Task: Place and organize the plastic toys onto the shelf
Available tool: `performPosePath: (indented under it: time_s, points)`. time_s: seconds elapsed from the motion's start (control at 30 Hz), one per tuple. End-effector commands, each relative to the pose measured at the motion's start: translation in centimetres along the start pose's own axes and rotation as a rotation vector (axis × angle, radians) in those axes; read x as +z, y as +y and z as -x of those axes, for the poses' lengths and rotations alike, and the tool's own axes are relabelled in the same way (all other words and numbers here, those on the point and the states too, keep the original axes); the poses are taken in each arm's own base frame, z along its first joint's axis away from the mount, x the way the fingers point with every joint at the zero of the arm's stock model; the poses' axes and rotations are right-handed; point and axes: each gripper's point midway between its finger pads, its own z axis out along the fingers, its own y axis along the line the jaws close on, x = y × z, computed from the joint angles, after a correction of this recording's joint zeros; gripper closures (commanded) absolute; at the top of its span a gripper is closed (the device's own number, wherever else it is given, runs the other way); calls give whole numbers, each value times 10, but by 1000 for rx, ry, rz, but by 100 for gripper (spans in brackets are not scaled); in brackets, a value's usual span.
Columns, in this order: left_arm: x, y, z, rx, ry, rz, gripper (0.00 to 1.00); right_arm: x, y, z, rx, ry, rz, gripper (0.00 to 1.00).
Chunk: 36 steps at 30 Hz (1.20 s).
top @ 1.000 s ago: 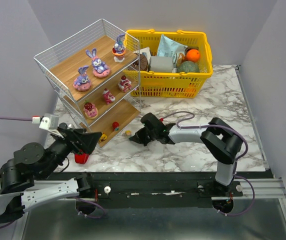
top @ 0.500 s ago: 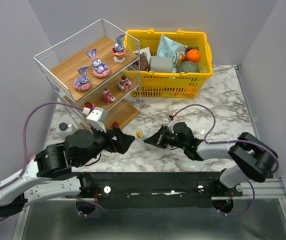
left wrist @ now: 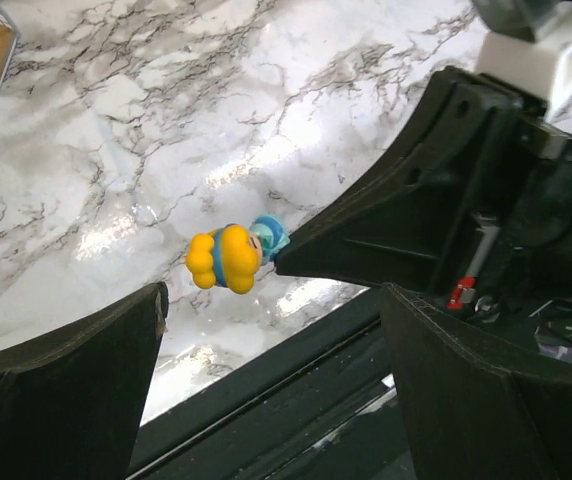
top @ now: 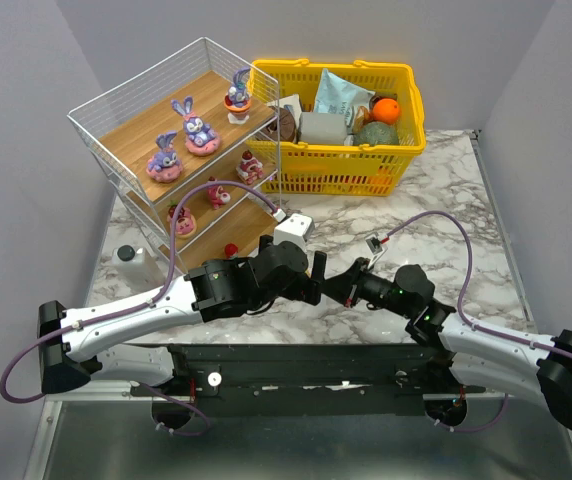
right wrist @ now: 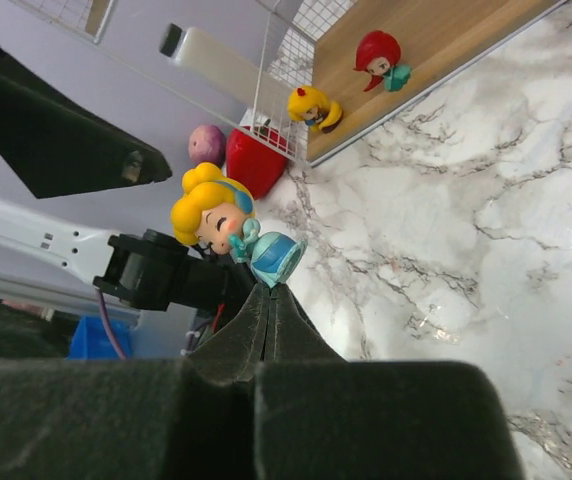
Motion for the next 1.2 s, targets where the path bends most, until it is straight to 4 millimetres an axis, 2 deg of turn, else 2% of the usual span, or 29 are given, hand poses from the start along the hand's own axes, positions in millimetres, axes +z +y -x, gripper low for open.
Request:
performPosePath:
  time_s: [0.0,0.17,0.3,0.47,0.67,0.8,1.07,1.17]
  points:
    - [-2,-10,18,-39,-31,-2,6,-11,-5,-6,-84,14,1,100]
    - [7,-2,14,-51,-6,27,14,-17,-1,-2,-95,-4,13,100]
    - [11,0,9,-65,22,1,29,-20,3,-4,-90,1,30,99]
    - [14,6,1,-68,54,-10,30,-22,3,-2,-82,-17,30,100]
    - [19,-1,-11,-78,103,-78,27,-21,8,2,-85,-27,43,99]
    - [22,0,-11,-68,96,-77,37,-20,9,0,-84,-15,54,99]
    - [28,0,-16,-63,108,-83,43,-21,13,-1,-93,-13,72,100]
    - [29,0,-18,-55,118,-84,49,-21,12,0,-93,-19,70,99]
